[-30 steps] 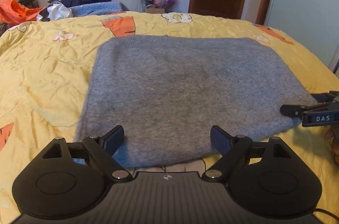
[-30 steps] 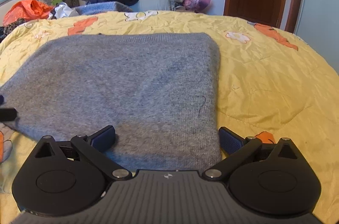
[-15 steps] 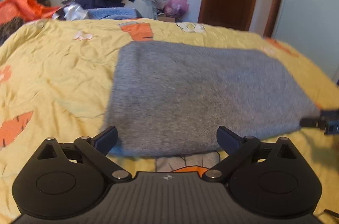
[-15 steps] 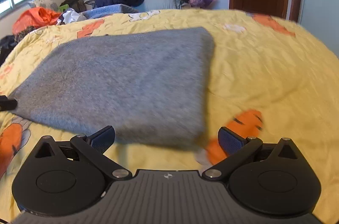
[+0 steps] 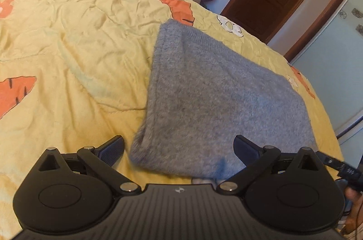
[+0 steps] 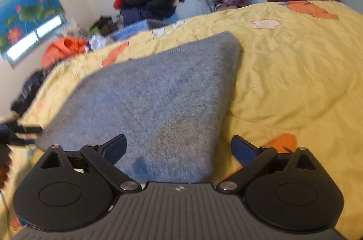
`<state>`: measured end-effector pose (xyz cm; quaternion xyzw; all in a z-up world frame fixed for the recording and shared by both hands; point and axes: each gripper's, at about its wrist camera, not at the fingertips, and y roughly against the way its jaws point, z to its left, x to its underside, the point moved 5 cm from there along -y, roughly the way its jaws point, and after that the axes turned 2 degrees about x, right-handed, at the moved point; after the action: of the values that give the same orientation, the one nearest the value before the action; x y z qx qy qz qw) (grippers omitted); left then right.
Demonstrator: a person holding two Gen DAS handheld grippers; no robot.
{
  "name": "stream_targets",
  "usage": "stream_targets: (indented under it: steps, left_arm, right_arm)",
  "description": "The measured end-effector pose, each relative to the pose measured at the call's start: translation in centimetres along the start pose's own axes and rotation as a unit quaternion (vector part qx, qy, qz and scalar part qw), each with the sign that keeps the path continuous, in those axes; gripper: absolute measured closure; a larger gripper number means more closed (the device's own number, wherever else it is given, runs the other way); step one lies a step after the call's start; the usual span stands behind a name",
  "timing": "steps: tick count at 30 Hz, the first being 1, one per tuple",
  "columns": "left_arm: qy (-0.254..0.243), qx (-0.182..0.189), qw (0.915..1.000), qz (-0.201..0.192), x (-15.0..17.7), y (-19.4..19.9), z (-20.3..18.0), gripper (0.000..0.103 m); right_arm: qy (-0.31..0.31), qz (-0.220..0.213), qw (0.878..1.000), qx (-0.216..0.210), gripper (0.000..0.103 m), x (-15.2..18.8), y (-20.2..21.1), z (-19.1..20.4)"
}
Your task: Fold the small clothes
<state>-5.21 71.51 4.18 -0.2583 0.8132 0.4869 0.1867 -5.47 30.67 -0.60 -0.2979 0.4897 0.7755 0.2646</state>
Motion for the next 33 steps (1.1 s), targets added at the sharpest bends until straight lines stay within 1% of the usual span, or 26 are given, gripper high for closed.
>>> stream_targets:
  steps: [1, 2, 3, 4, 5, 6, 7, 9, 10, 13, 15, 20, 24, 29, 33]
  left_arm:
    - [0.005, 0.003, 1.0000, 0.005, -0.2, -0.2, -0.1, 0.001]
    - [0.004, -0.004, 0.9998, 0.019, -0.2, -0.7, -0.2, 0.001]
    - [-0.008, -0.010, 0.9997, 0.022, -0.2, -0.9, -0.5, 0.001]
    - [-0.018, -0.017, 0.9994, 0.023, -0.1, -1.1, -0.7, 0.005]
    - [-0.027, -0.026, 0.9991, 0.021, 0.0, -1.1, -0.9, 0.009]
    - [-0.037, -0.034, 0.9985, 0.022, 0.1, -1.0, -1.0, 0.030]
    - [-0.040, -0.046, 0.9979, 0.023, 0.0, -0.8, -1.0, 0.062]
    - [-0.021, -0.048, 0.9979, 0.038, -0.1, -0.8, -0.3, 0.086]
    - [-0.017, -0.043, 0.9980, 0.044, -0.2, -0.8, 0.0, 0.089]
    - [-0.025, -0.048, 0.9972, 0.051, -0.3, -0.5, 0.0, 0.091]
    - [-0.033, -0.053, 0.9970, 0.046, -0.7, -0.1, -0.4, 0.092]
    - [-0.056, -0.042, 0.9969, 0.035, -1.6, 1.3, -1.6, 0.093]
    - [-0.049, -0.034, 0.9977, 0.031, -1.9, 2.5, -1.4, 0.093]
    - [-0.048, -0.024, 0.9979, 0.035, 0.0, 4.4, -1.1, 0.094]
    - [-0.045, -0.023, 0.9978, 0.042, 2.9, 6.4, -0.5, 0.094]
  right_arm:
    - [0.012, 0.002, 1.000, 0.004, 0.008, 0.0, -0.4, 0.5]
    - [0.024, 0.004, 1.000, 0.012, 0.012, 0.0, -0.7, 1.0]
    - [0.033, 0.007, 0.999, 0.027, 0.023, -0.1, -0.9, 1.5]
    - [0.041, 0.011, 0.998, 0.037, 0.043, -0.1, -1.1, 1.8]
    - [0.046, 0.016, 0.998, 0.046, 0.066, -0.1, -1.3, 2.0]
    - [0.049, 0.020, 0.997, 0.054, 0.071, -0.1, -1.4, 2.3]
    - [0.051, 0.024, 0.997, 0.051, 0.076, -0.2, -1.5, 2.5]
    - [0.053, 0.028, 0.997, 0.054, 0.078, -0.2, -1.6, 2.8]
    - [0.053, 0.027, 0.997, 0.057, 0.079, -0.3, -1.6, 2.9]
    - [0.051, 0.023, 0.997, 0.058, 0.082, -0.4, -1.3, 2.9]
    - [0.050, 0.020, 0.997, 0.057, 0.083, -0.6, -1.0, 2.9]
    - [0.056, 0.009, 0.997, 0.050, 0.083, -1.9, 0.4, 3.6]
    - [0.059, 0.010, 0.997, 0.044, 0.084, -2.4, 1.6, 4.2]
    - [0.060, 0.015, 0.998, 0.027, 0.084, -0.9, 3.9, 4.6]
    - [0.057, 0.024, 0.998, 0.017, 0.084, 2.0, 6.5, 5.0]
